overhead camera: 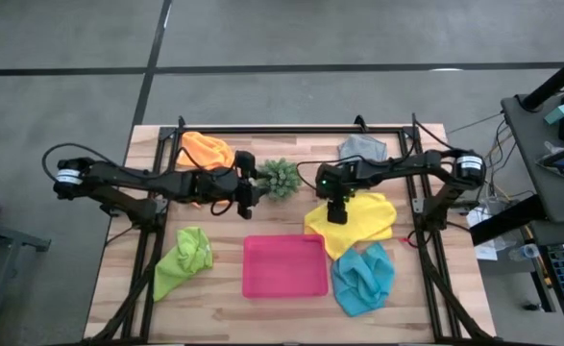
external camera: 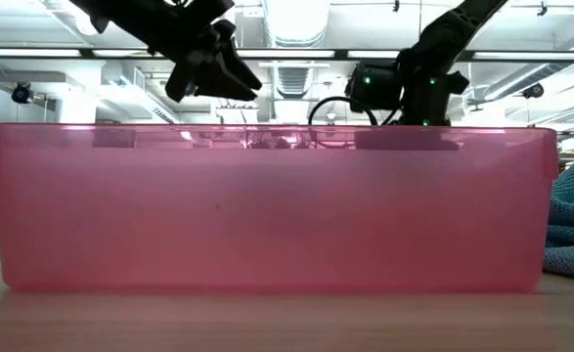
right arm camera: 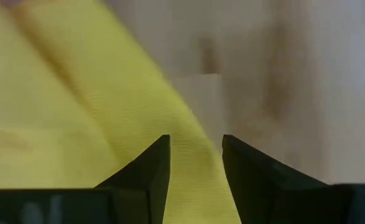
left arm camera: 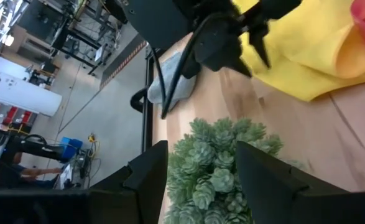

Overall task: Fold microfiber towels
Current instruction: Fold the yellow microfiber cloth

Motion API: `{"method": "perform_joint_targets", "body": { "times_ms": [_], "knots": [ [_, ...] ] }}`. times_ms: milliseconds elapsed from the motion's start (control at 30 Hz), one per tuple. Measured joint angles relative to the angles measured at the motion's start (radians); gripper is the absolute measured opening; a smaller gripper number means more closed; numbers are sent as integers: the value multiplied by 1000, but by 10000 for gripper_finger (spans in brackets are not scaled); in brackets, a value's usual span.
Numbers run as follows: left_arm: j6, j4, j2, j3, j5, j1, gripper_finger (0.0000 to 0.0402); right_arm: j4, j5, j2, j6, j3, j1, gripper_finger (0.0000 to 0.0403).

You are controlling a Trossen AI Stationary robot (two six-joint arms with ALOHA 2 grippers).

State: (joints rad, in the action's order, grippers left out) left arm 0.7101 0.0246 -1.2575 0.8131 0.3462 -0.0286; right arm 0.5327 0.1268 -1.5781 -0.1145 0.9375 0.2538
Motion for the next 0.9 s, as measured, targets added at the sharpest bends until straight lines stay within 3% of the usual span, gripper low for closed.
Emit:
{"method": "perform_joint_targets", "body": {
  "times_ms": [333, 567, 733, 900],
  "knots": [
    [12, 52, 3, 4, 0, -7, 173, 3, -20, -74, -2, -2, 2, 123],
    [30, 46, 3, -6, 0, -7, 173, 21, -38, -36, -10, 6, -5, 19],
    [31, 47, 3, -6, 3, -7, 173, 62, -184, 84, 65, 12, -70, 10],
    [31, 49, 3, -6, 3, -7, 173, 85, -359, 161, 180, -9, -206, 9]
  ]
}}
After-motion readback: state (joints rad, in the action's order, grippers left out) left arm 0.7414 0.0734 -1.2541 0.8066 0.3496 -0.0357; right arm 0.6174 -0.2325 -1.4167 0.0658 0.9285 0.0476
